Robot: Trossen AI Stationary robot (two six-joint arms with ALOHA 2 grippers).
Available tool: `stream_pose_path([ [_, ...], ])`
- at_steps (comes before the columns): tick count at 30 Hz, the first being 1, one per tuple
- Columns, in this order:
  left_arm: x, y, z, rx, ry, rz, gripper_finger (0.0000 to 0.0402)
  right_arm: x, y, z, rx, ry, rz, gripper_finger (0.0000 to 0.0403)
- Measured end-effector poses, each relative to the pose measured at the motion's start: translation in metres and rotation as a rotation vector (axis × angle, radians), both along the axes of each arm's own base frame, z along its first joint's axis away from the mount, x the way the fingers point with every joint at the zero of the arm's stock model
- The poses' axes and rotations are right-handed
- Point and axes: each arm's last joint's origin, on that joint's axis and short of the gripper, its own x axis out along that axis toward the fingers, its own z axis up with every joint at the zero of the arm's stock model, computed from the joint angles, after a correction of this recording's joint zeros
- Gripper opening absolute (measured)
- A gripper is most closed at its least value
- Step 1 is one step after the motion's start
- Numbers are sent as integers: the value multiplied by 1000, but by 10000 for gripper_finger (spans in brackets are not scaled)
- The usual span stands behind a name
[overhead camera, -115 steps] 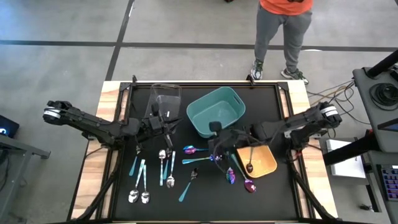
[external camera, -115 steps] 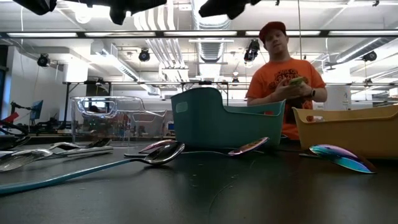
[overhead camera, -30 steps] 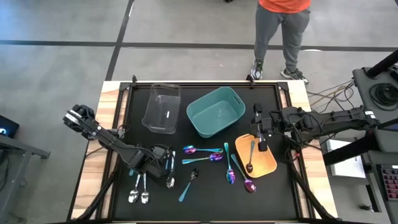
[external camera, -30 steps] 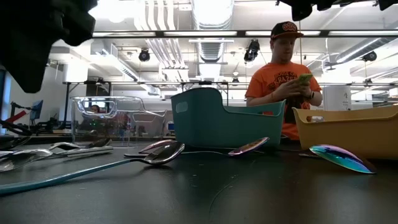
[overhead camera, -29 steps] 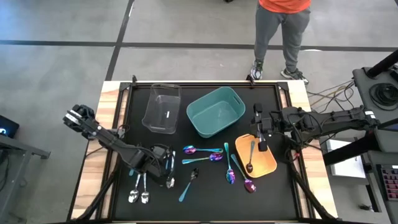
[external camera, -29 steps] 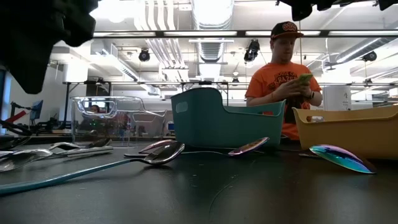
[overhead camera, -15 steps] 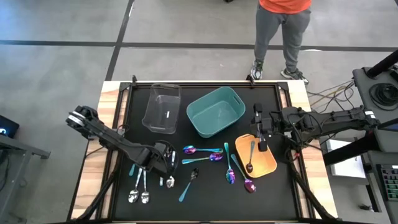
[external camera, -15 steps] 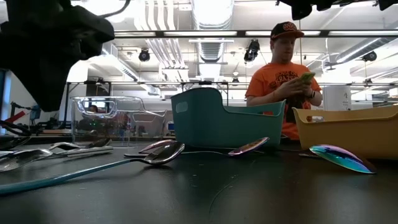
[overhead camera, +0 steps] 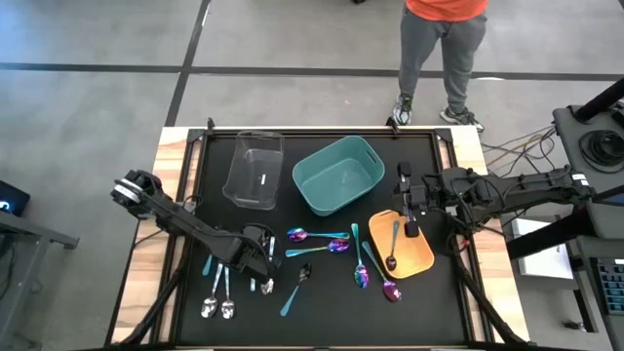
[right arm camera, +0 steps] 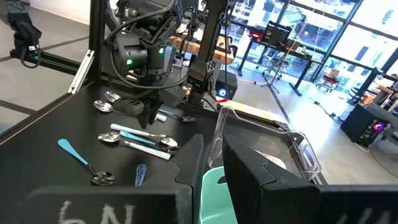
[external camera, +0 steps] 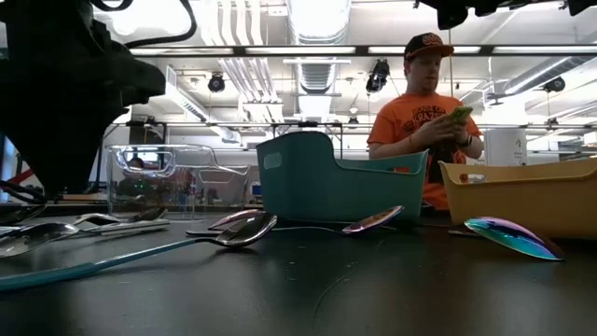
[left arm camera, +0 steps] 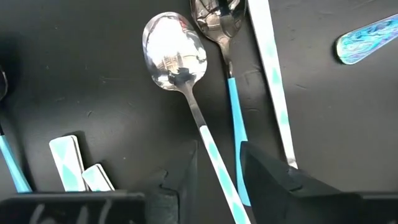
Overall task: Sort silverware by color (type)
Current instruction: Put the patterned blue spoon into the transparent bin
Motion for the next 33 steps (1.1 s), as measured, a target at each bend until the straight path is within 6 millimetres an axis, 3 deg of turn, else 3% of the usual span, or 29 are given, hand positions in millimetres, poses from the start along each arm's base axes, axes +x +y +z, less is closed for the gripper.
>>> stream_pose_path([
  [12,1,0,-4,10,14,-22,150,0,0,0,-3,0,0,54],
  [33,-4,5,-12,105,0,-30,151,0,0,0,-6,-1,1,54],
])
